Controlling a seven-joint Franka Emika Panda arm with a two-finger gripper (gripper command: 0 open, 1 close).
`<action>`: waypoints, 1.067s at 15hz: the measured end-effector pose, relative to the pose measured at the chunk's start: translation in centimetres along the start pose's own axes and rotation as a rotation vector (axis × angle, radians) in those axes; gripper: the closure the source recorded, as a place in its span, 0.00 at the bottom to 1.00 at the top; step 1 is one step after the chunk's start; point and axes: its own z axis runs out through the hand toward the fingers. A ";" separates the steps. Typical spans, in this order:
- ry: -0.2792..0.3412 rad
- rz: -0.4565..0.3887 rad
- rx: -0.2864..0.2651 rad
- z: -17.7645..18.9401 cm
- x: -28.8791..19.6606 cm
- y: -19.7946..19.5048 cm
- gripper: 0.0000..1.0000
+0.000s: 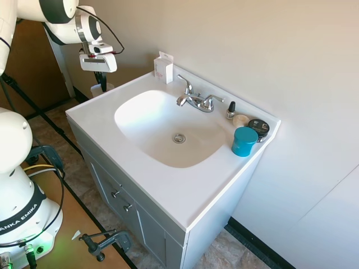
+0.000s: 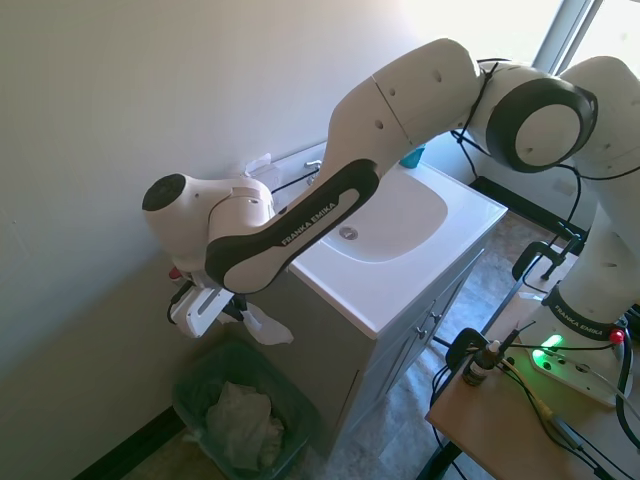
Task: Throw the tissue in the trash bin
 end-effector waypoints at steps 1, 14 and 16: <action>-0.001 -0.003 0.000 0.0 -0.3 -0.1 0.00; 0.005 0.002 0.038 -1.2 0.0 -0.3 0.00; 0.019 0.008 0.067 -3.4 0.5 0.0 0.00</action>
